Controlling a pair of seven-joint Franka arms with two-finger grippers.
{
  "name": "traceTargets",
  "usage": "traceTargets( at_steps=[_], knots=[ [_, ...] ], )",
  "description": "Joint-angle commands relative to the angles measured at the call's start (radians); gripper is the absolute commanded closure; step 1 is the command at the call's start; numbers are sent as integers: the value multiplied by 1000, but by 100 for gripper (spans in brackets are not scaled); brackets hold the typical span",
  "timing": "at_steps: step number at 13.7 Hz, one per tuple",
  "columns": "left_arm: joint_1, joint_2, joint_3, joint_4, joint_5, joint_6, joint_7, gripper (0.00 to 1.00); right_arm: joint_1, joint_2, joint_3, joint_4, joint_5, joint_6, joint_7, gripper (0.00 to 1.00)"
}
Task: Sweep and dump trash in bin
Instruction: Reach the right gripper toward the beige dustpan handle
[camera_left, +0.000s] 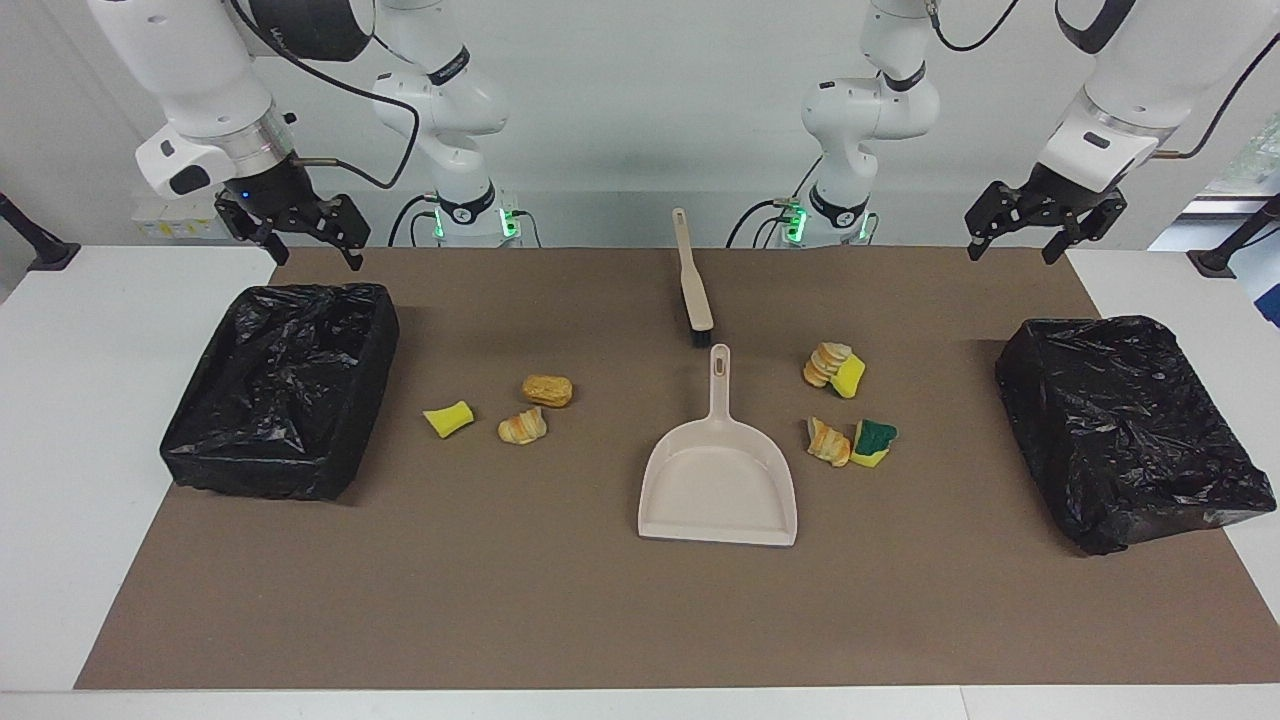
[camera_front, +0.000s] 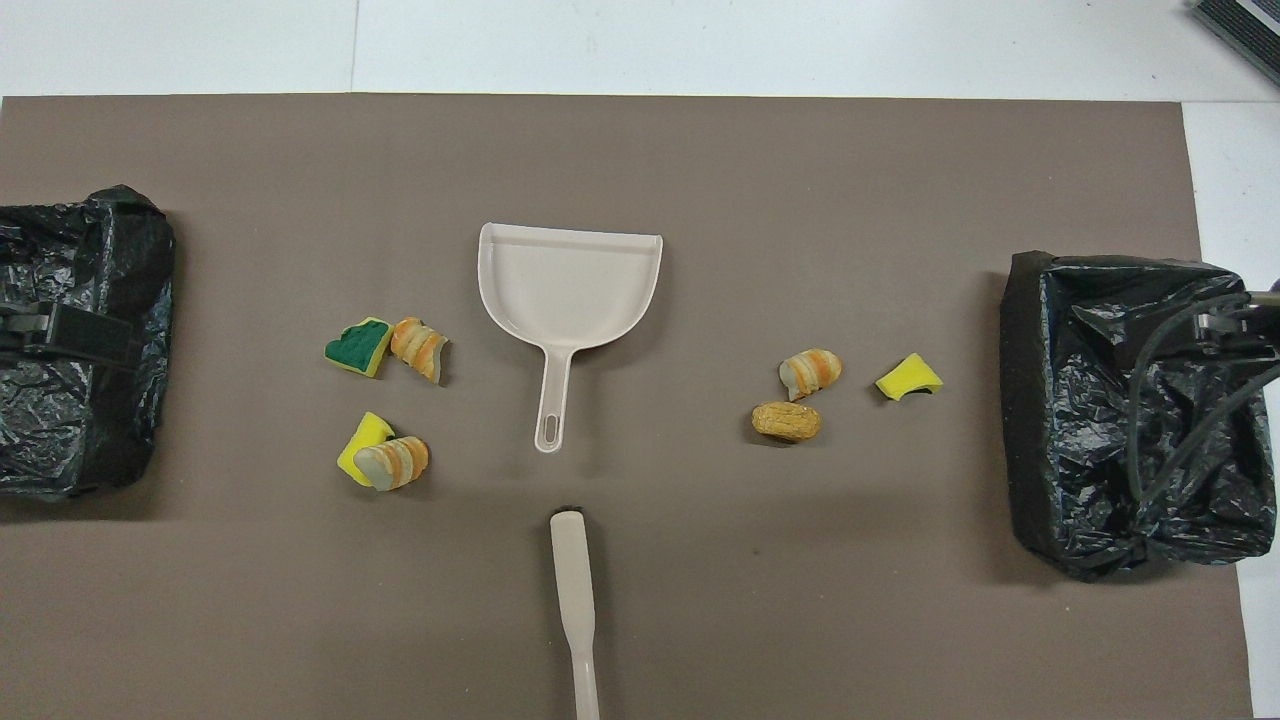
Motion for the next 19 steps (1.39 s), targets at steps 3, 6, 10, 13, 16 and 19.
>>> traceTargets(
  at_steps=[3, 6, 10, 13, 16, 19],
  knots=[
    [32, -32, -9, -32, -5, -8, -1, 0, 2, -4, 3, -6, 13, 8, 4, 0],
    [29, -35, -12, -30, -5, -10, -1, 0, 7, -24, 6, -36, 13, 13, -1, 0],
    [17, -35, -12, -30, -5, -14, -3, 0, 13, -35, 16, -69, 30, 42, 5, 0],
    [25, -37, -12, -33, -5, -16, -3, 0, 15, -32, 48, -99, 46, 111, 4, 0],
    [22, -43, -12, -33, -5, -16, -4, 0, 54, 20, 66, -89, 57, 151, 24, 0],
    [20, -45, -12, -35, -6, -26, -4, 0, 122, 75, 77, -57, 57, 160, 134, 0]
  ],
)
